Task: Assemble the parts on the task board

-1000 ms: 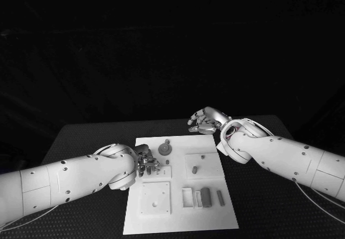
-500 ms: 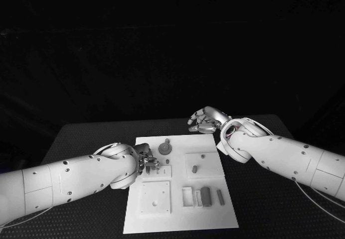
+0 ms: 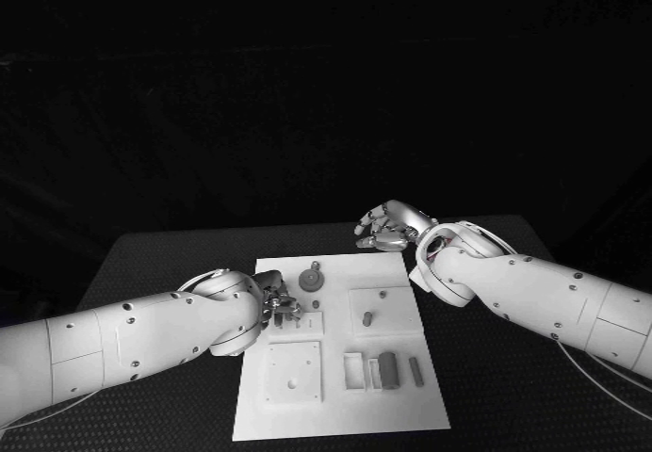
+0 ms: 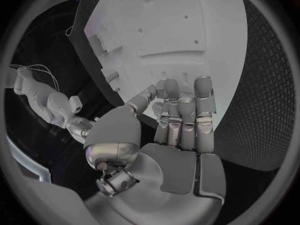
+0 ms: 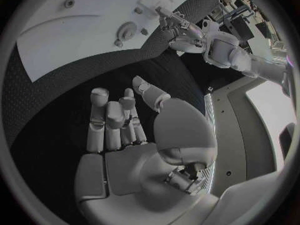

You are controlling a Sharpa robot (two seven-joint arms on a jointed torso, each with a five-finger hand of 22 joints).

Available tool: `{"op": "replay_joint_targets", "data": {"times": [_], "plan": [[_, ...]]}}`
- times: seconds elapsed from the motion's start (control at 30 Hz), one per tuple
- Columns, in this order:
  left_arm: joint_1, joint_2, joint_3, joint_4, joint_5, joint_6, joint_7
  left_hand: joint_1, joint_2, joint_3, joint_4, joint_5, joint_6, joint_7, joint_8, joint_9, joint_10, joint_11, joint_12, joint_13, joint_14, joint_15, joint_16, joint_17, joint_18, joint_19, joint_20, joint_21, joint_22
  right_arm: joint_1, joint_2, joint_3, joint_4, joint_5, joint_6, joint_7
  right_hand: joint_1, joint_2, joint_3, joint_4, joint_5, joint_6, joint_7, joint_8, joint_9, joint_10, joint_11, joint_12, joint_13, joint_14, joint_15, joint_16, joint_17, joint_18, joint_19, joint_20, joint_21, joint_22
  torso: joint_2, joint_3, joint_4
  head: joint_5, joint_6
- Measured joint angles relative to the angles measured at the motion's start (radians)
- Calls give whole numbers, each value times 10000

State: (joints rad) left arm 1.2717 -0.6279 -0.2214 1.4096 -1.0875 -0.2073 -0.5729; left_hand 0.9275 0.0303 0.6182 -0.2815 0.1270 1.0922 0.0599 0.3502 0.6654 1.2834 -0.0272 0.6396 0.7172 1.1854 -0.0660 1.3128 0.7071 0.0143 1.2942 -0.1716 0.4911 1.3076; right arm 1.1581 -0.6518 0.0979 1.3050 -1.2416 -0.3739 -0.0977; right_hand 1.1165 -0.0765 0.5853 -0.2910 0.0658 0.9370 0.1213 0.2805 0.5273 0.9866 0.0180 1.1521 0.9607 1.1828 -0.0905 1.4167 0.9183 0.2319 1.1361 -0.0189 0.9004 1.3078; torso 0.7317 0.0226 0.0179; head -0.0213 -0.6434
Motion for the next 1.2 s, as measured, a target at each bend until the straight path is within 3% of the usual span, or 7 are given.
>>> {"op": "replay_joint_targets", "data": {"times": [0.33, 1.2], "plan": [[-4, 39, -108, -39, 24, 52, -48, 0, 0, -15, -2, 57, 11, -11, 13, 0, 36, -2, 91, 58, 45, -17, 70, -11, 0, 6, -1, 16, -1, 0, 2, 0, -8, 0, 27, 0, 0, 0, 0, 0, 0, 1, -1, 0, 0, 0, 0, 0, 0, 1, 1, 0, 0, 0, 0, 0, 0, 0, 0, 0, 4, -12, -30], [-16, 45, -136, 25, 60, 131, -68, -23, 23, -18, 19, 94, 31, -31, 30, 0, 81, 2, 146, 112, 53, -17, 155, -19, 0, 75, -33, 55, -3, 0, 8, 0, -24, 0, 68, 0, 0, 0, 0, 0, 0, -3, 3, 0, 0, 0, 0, 0, 2, 15, 14, 0, 0, 0, 0, 0, 0, 0, 2, -7, 8, -46, -66]]}}
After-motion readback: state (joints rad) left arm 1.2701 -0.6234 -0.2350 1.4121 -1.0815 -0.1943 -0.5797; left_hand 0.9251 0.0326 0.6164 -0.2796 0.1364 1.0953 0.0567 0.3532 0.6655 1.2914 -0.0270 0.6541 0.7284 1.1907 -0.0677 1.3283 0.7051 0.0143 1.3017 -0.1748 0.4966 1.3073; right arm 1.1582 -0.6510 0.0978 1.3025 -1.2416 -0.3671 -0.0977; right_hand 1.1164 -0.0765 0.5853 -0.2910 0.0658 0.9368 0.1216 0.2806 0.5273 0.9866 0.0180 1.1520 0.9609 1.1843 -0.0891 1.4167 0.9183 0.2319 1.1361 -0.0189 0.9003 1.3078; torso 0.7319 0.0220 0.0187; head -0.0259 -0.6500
